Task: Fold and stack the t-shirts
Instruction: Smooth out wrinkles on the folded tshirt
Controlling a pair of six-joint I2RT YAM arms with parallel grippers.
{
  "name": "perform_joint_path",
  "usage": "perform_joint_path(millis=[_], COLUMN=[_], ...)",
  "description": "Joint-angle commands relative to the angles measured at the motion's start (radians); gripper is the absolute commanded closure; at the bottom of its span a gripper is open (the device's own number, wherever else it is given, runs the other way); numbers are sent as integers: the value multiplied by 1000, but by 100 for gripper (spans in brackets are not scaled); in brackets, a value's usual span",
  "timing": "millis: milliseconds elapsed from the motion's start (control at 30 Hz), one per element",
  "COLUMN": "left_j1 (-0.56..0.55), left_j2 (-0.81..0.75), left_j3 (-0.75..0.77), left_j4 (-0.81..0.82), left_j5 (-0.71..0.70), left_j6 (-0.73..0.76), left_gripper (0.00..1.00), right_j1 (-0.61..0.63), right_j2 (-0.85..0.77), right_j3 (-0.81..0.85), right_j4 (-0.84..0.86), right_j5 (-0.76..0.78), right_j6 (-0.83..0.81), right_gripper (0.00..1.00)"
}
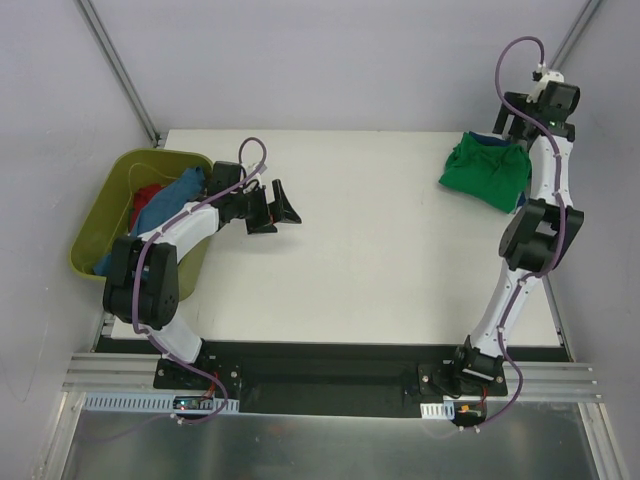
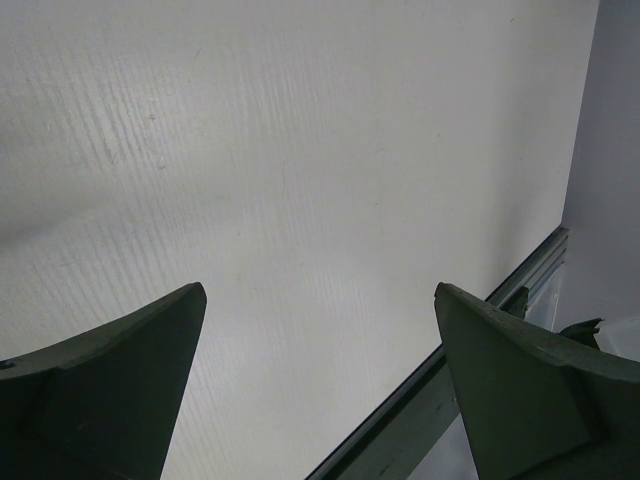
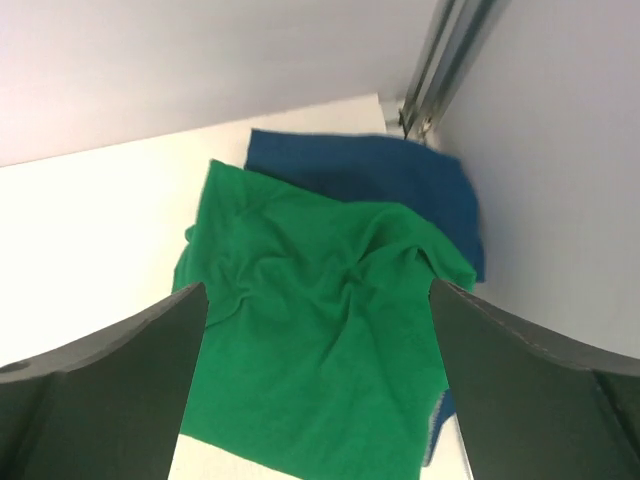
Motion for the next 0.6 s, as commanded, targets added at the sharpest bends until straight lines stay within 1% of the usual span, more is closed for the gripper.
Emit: perform_joint_path(millis=[0,200,233,333,567], left_j1=[3,-1,-2,-4,-8], left_j2=[-48,-33,-26,-17,-37], left_j3=[9,25,26,31,11], left_j4=[7,8,7,8,8], left_j5=[16,19,19,22,23], left_j6=[5,5,5,6,-9], left_gripper=[1,1,1,1,1], right_j1=[-65,-75,-75,-70,-58], right_j2=[93,166,173,183,184], right_j3=[44,61,61,28,-38], right_j4=[-40,-69,-97,-158,-331], right_j5=[-124,-184,-181,-134,-5], right_j6=[100,88,83,42,-17], right_gripper=[5,6,3,0,0])
